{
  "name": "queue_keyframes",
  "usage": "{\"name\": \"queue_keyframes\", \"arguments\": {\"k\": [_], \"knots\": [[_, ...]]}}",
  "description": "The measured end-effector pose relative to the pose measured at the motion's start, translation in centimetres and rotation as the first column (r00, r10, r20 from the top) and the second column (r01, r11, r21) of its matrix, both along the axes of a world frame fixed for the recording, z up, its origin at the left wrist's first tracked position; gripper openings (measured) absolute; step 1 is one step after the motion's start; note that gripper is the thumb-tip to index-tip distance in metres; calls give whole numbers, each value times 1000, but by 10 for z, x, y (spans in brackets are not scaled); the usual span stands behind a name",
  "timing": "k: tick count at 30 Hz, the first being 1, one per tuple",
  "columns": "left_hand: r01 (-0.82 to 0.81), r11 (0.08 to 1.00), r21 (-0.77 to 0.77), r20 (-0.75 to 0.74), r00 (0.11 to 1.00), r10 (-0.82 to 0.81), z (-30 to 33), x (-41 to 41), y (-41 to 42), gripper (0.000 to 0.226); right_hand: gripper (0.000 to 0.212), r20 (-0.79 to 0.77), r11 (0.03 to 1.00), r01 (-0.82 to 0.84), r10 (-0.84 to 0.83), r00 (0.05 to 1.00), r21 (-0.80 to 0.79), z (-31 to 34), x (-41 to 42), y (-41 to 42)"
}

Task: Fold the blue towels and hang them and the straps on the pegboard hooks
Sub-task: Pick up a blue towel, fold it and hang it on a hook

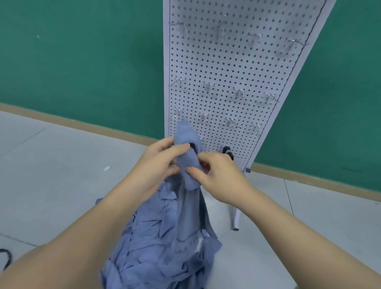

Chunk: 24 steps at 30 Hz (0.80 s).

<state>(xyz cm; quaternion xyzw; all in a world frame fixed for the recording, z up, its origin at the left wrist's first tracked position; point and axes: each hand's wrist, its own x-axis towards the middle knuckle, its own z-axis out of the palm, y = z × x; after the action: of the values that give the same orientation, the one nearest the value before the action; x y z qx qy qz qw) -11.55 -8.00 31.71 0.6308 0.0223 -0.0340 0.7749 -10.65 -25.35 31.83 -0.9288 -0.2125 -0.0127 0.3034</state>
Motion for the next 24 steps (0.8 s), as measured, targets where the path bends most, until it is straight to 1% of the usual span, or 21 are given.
{"name": "queue_keyframes", "arguments": {"k": [2, 4, 5, 7, 9, 12, 14, 16, 17, 18, 20, 22, 24], "knots": [[56, 998, 1, 13, 998, -56, 1, 0, 3, 15, 43, -1, 998, -16, 16, 1000, 60, 0, 4, -6], [91, 995, 32, 11, 996, -91, -2, 2, 7, 28, 41, -18, 986, -12, 15, 1000, 164, 2, 7, -12], [105, 993, 59, 18, 994, -106, -4, 3, 7, 29, 37, -27, 979, -11, 17, 999, 204, 3, 7, -14], [102, 988, 119, 60, 992, -110, -8, 3, 6, 22, 29, -11, 968, -28, 31, 999, 248, 4, 7, -18], [87, 981, 173, 94, 990, -105, -11, 2, 5, 22, 26, 21, 958, -42, 38, 999, 284, 5, 7, -20], [95, 978, 187, 108, 987, -117, -13, 1, 2, 21, 22, 33, 927, -44, 34, 999, 373, 8, 8, -23], [88, 987, 132, 78, 992, -99, -11, -1, -3, 27, 22, 49, 904, -53, 36, 998, 425, 10, 7, -23], [80, 991, 109, 47, 995, -85, -9, -1, -5, 42, 24, 69, 891, -66, 39, 997, 449, 13, 6, -21], [99, 988, 117, 33, 994, -104, -8, -2, -5, 47, 23, 75, 886, -72, 42, 996, 457, 15, 5, -21], [126, 983, 130, 24, 991, -130, -7, -2, -5, 47, 22, 77, 885, -73, 43, 996, 460, 16, 4, -21], [157, 976, 148, 9, 987, -160, -5, -3, -5, 36, 22, 73, 893, -67, 38, 997, 444, 19, 3, -23], [124, 981, 150, 10, 992, -127, -3, -4, -4, 24, 21, 108, 905, -46, 0, 994, 423, 19, 6, -25], [86, 988, 124, 28, 996, -90, -2, -4, -2, 21, 18, 140, 913, 10, -74, 987, 408, 16, 11, -26]]}}
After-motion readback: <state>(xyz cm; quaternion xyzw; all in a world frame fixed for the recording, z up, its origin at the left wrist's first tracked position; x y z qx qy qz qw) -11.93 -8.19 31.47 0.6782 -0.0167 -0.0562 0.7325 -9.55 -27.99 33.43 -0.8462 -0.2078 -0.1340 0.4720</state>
